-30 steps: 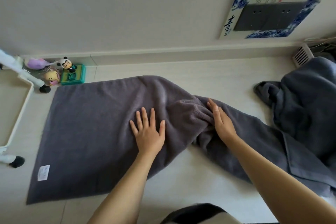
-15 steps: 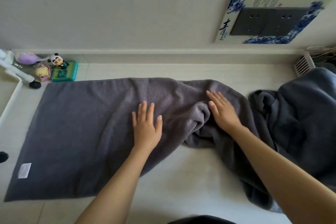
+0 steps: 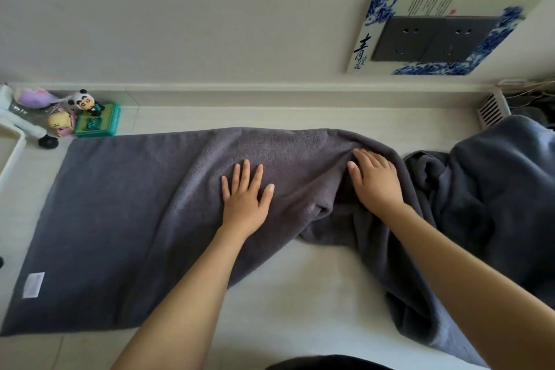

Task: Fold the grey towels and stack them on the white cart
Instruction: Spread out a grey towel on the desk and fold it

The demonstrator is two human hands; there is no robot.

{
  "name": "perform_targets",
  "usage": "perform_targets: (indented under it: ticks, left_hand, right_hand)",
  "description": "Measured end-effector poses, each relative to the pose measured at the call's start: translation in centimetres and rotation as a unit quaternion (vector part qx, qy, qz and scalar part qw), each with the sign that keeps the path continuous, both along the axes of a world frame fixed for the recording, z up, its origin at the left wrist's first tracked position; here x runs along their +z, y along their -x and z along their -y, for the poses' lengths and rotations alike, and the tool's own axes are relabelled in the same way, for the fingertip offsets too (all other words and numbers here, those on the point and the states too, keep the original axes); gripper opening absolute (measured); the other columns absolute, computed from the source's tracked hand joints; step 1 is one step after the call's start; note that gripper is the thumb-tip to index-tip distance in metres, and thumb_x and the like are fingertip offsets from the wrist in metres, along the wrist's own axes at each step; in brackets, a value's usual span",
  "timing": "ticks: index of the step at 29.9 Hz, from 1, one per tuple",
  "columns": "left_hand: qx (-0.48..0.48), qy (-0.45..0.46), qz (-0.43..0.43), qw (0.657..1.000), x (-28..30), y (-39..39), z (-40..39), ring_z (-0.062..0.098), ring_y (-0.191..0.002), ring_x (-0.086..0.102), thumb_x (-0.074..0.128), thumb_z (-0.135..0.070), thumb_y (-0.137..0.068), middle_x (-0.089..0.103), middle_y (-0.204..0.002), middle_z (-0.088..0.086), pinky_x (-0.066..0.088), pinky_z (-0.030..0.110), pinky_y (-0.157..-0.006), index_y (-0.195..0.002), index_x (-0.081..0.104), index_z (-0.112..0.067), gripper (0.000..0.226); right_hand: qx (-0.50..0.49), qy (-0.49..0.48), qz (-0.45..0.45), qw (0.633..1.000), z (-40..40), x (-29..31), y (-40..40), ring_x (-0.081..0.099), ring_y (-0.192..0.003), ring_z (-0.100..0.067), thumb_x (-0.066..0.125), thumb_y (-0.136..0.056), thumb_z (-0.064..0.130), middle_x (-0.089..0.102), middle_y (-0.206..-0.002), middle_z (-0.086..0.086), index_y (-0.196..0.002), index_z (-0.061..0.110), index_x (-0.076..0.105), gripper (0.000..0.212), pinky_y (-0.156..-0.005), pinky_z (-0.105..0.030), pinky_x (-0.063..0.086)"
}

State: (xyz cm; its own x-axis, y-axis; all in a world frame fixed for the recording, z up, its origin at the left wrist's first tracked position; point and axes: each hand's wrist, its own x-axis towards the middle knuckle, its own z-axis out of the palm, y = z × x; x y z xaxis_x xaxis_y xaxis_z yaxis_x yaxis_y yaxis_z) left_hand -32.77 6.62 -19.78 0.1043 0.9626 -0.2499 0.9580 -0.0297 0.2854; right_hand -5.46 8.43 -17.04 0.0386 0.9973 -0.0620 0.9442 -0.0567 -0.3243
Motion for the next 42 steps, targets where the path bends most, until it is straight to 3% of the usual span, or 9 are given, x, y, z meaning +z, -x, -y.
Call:
perform_targets:
  ticks: [3,5,12,19,22,25,29,33,42]
  left_hand:
    - [0.01,-0.107,0.105,0.989,0.9,-0.2,1.7,0.024,-0.14,0.027,0.022,-0.057,-0.088,0.035,-0.149,0.007,0.014,0.046,-0.115,-0.133,0.05,-0.02,0.064]
    - [-0.002,-0.179,0.18,0.967,1.2,-0.1,3.6,0.021,-0.111,0.05,0.041,-0.052,-0.087,0.056,-0.114,0.003,0.036,0.041,-0.098,-0.103,0.062,-0.014,0.046]
    - [-0.107,-0.124,0.2,0.966,-0.4,0.4,8.0,0.014,-0.093,0.042,0.065,-0.058,-0.069,0.049,-0.099,-0.001,0.034,0.029,-0.085,-0.092,0.046,-0.023,0.045]
    - [0.021,0.045,0.297,0.954,4.0,1.6,5.7,0.007,-0.074,0.053,0.074,-0.026,-0.078,0.062,-0.079,-0.006,0.038,0.014,-0.07,-0.076,0.059,-0.018,0.017]
    - [0.064,0.118,0.307,0.942,6.5,3.5,3.6,0.006,-0.066,0.053,0.073,-0.027,-0.08,0.066,-0.073,0.0,0.042,0.022,-0.069,-0.074,0.057,-0.022,0.018]
    - [0.091,0.112,0.251,0.957,7.4,4.6,1.9,0.011,-0.078,0.06,0.069,-0.031,-0.084,0.069,-0.085,0.0,0.044,0.026,-0.071,-0.081,0.058,-0.021,0.015]
    - [0.089,-0.037,0.142,0.985,6.2,3.2,1.9,0.02,-0.098,0.057,0.067,-0.027,-0.085,0.062,-0.102,-0.001,0.041,0.031,-0.081,-0.096,0.062,-0.019,0.015]
    - [-0.013,-0.056,0.179,0.982,4.8,1.1,4.1,0.018,-0.098,0.052,0.069,-0.052,-0.07,0.057,-0.096,-0.006,0.033,0.031,-0.086,-0.084,0.067,-0.023,0.032]
    - [-0.093,-0.015,0.115,0.989,1.8,1.2,6.1,0.02,-0.108,0.043,0.08,-0.038,-0.068,0.049,-0.112,-0.004,0.017,0.022,-0.086,-0.098,0.067,-0.022,0.037]
  right_hand:
    - [0.069,-0.122,-0.041,0.989,4.3,1.0,2.1,0.053,-0.085,-0.03,0.037,-0.093,0.043,0.062,-0.089,-0.007,-0.097,0.011,0.064,0.042,-0.078,-0.039,0.04]
    - [0.111,-0.108,-0.083,0.984,7.2,0.7,2.6,0.053,-0.076,-0.025,0.038,-0.094,0.048,0.059,-0.079,-0.001,-0.084,0.013,0.06,0.043,-0.073,-0.034,0.039]
    - [0.192,-0.024,-0.083,0.978,10.9,-2.4,1.0,0.046,-0.114,-0.018,0.052,-0.077,0.065,0.057,-0.125,-0.001,-0.108,0.027,0.061,0.049,-0.095,-0.036,0.035]
    - [0.128,-0.017,-0.159,0.979,9.9,-0.4,1.0,0.059,-0.092,-0.017,0.071,-0.075,0.037,0.069,-0.098,0.005,-0.087,0.016,0.074,0.025,-0.083,-0.028,0.041]
    - [0.086,0.11,-0.239,0.961,9.4,2.0,-0.7,0.056,-0.075,0.0,0.073,-0.081,0.024,0.065,-0.081,0.011,-0.084,0.013,0.071,0.012,-0.073,-0.019,0.04]
    - [0.001,0.167,-0.301,0.939,8.2,3.4,-2.1,0.049,-0.058,-0.007,0.061,-0.089,0.029,0.053,-0.059,0.005,-0.074,0.003,0.062,0.03,-0.058,-0.025,0.037]
    - [-0.092,0.054,-0.157,0.982,7.2,2.8,-1.5,0.056,-0.082,-0.024,0.062,-0.089,0.03,0.062,-0.082,-0.003,-0.092,0.009,0.063,0.021,-0.07,-0.033,0.042]
    - [0.028,-0.109,-0.066,0.991,8.4,1.6,0.4,0.053,-0.089,-0.03,0.062,-0.084,0.03,0.061,-0.096,-0.004,-0.104,0.021,0.069,0.022,-0.078,-0.041,0.042]
    - [0.085,0.069,-0.004,0.994,10.9,-0.7,1.8,0.05,-0.111,-0.031,0.048,-0.067,0.068,0.058,-0.123,-0.002,-0.104,0.037,0.068,0.053,-0.095,-0.044,0.033]
